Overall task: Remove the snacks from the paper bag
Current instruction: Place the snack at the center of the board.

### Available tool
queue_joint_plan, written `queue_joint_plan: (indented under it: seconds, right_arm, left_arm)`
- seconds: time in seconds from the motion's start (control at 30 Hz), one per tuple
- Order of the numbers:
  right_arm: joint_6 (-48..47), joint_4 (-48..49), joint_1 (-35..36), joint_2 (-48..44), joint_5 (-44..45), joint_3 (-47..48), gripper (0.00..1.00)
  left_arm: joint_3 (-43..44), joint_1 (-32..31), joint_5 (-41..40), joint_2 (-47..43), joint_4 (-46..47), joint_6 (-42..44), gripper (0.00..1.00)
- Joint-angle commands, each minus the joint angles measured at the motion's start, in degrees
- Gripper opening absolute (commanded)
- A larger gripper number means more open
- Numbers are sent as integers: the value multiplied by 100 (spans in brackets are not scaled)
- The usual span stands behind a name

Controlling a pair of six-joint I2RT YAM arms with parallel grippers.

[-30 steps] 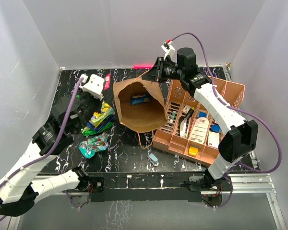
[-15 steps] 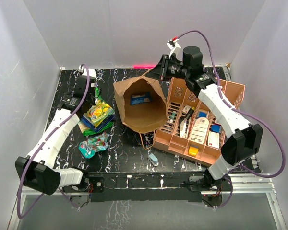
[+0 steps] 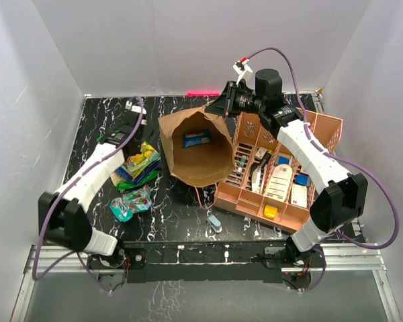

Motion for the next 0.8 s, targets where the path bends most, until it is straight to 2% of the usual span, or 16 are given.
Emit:
queue_joint_plan:
  seconds: [0.0, 0.17, 0.27, 0.4, 0.53, 0.6, 0.77]
  right_arm:
    - [20, 349, -30, -256, -39, 22, 7]
    - [40, 349, -40, -251, -58, 9, 7]
    - [42, 334, -43, -264, -78, -16, 7]
    - [23, 319, -47, -316, -47, -48, 7]
    - [18, 313, -63, -329, -52, -48, 7]
    - [22, 313, -66, -326, -67, -40, 7]
    - [23, 313, -69, -356, -79, -51, 7]
  left_arm:
    - [281, -351, -573, 695, 567, 771, 0]
    - [67, -557, -893, 1017, 1347, 1214, 0]
    - [-2, -579, -751, 1173, 1358, 1170, 2]
    - [-232, -572, -101, 1184, 1314, 934, 2]
    - [-410, -572, -61, 1129, 1291, 816, 5]
    - [-441, -572, -37, 1076, 1289, 822, 8]
    - [-348, -574, 131, 728, 1221, 800, 26]
